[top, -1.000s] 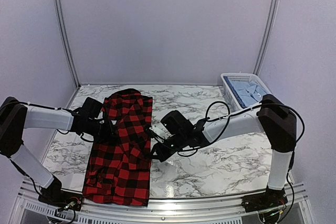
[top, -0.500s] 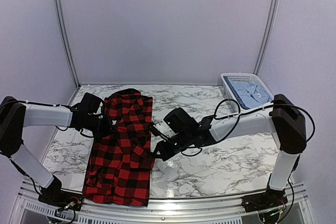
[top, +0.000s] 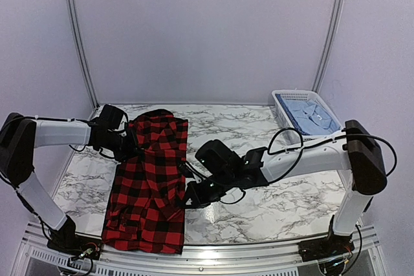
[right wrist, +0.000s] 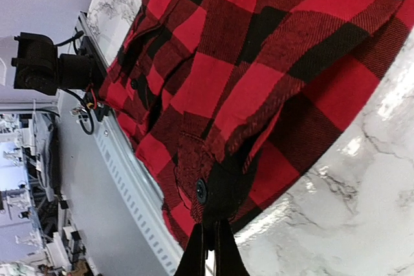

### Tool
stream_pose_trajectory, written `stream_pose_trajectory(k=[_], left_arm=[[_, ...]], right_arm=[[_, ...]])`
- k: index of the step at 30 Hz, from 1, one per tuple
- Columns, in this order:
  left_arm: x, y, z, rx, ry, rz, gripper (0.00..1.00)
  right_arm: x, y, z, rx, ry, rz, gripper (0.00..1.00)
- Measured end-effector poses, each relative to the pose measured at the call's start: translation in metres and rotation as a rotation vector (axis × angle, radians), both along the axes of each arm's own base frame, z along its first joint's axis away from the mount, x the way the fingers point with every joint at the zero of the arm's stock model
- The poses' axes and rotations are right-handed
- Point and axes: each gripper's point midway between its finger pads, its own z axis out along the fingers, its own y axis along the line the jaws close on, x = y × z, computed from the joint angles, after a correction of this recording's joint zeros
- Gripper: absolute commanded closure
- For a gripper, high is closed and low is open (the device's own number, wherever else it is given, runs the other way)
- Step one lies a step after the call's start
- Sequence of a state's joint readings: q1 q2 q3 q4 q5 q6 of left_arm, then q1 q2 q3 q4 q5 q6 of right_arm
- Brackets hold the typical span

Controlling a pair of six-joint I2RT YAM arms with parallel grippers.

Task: Fold and stack the long sleeve shirts
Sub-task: Smooth out the rectangle-folded shirt at the center of the board.

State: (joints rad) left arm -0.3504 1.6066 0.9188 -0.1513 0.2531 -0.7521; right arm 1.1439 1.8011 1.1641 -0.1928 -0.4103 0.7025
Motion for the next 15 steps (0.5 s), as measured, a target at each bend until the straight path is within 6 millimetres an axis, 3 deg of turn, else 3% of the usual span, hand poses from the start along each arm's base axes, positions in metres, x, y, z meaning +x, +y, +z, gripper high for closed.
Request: stream_pose_trajectory(k=[8,15], left_arm=[[-0.008,-0.002,-0.006,0.003,0.02,-0.035,0.95],[-0.023,0.003,-0.024,0.025,0.06,-0.055,0.81]], right_arm=[[-0.042,0.027,0.012,0.068,0.157,-0.004,1.0],[-0.047,0.031,0.004,0.056,0.214,-0.037,1.0]])
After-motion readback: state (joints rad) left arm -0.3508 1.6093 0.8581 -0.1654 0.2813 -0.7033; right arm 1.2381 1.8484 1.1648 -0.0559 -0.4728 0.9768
